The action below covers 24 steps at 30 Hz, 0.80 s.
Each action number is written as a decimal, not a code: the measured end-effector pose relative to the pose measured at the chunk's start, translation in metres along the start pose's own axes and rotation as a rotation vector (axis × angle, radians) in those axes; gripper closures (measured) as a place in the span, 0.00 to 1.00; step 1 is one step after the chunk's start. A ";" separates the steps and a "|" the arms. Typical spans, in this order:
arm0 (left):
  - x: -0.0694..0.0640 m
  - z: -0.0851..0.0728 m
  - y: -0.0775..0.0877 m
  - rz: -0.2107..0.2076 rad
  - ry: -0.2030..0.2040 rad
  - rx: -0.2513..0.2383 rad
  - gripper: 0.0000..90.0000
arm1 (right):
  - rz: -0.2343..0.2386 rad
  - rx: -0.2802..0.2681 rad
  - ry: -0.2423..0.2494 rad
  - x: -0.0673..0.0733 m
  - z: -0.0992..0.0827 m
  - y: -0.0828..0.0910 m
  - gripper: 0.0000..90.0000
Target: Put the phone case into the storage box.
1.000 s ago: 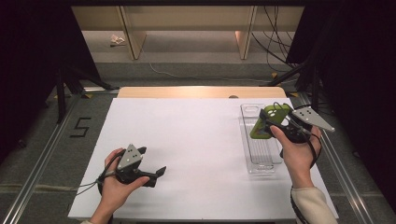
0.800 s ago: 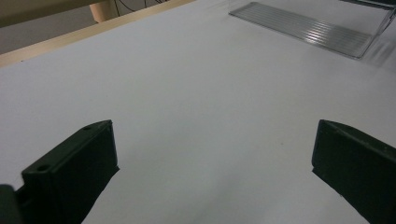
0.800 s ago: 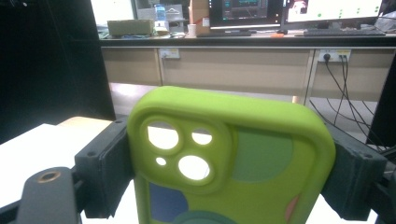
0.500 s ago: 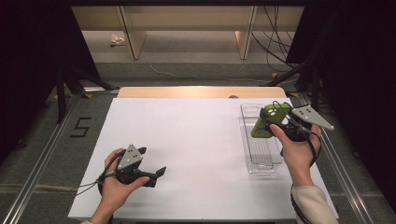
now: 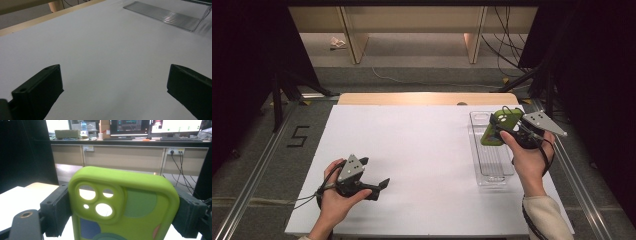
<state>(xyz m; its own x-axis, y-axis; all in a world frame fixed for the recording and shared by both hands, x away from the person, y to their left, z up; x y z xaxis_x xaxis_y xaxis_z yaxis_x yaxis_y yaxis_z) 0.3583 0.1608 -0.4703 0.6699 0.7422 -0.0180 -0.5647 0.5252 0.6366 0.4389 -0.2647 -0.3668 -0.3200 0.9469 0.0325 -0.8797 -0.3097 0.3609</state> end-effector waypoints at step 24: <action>0.002 0.001 0.002 0.005 -0.003 -0.001 0.00 | -0.013 0.005 0.002 0.002 0.004 -0.010 0.19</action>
<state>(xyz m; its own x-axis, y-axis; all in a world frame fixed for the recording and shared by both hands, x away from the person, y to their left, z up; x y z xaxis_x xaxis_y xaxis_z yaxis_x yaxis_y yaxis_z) 0.3587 0.1627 -0.4686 0.6687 0.7434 -0.0123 -0.5684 0.5218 0.6362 0.4487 -0.2597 -0.3667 -0.3093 0.9506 0.0259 -0.8818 -0.2969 0.3663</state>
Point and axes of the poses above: each handheld gripper's, and its own axes: y roughly backward along the jaws, z roughly out of its top, x roughly to its left, the point moved 4 cm from there along -y, roughly forward along the jaws, and after that the axes turned 12 degrees about x, right-handed, at the moved point
